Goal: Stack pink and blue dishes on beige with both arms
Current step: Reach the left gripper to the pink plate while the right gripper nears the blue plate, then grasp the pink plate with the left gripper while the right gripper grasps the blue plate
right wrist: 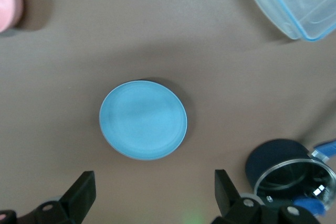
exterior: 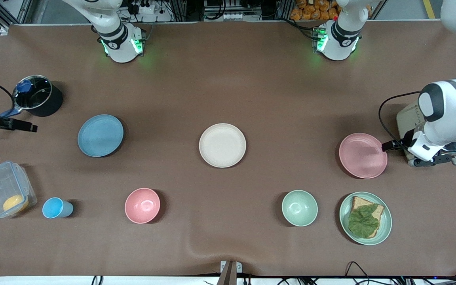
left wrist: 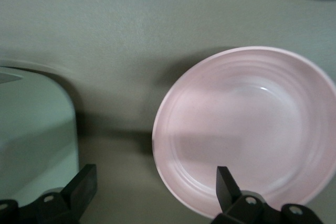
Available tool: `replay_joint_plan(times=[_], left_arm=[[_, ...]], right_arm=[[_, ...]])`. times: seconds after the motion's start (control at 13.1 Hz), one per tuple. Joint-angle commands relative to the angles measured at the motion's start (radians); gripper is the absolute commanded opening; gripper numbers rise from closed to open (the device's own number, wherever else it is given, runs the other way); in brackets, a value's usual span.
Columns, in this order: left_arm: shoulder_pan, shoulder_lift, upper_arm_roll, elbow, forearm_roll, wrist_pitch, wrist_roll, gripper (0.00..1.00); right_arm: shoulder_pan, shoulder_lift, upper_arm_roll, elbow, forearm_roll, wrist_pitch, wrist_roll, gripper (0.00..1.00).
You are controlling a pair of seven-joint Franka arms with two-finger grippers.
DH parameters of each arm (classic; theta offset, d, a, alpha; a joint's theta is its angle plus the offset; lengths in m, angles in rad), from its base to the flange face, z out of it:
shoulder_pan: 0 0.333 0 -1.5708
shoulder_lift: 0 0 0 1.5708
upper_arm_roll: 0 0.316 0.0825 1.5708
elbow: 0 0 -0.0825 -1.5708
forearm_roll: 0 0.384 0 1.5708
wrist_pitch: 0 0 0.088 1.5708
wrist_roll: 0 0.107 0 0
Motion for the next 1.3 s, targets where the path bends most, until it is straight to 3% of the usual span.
replay_joint_plan(times=[0.0,0.23,0.54,0.84,1.22], left_arm=[[0.036,0.040,-0.010,0.003,0.020,0.025,0.020,1.00],[0.065,0.092,-0.015,0.005,0.019,0.066,0.037,1.00],[0.070,0.120,-0.019,0.008,0.003,0.080,0.046,0.96],[0.070,0.132,-0.022,0.012,-0.010,0.080,0.046,0.77],[0.070,0.133,-0.025,0.014,-0.012,0.080,0.045,0.36]], right_arm=[[-0.014,-0.017,0.012,-0.141,0.018,0.137,-0.104,1.00],[-0.045,-0.008,0.012,-0.279,0.018,0.303,-0.226,1.00],[-0.085,0.075,0.012,-0.365,0.043,0.449,-0.378,1.00],[-0.083,0.158,0.012,-0.393,0.045,0.534,-0.401,1.00],[-0.078,0.213,0.014,-0.391,0.049,0.561,-0.401,1.00]])
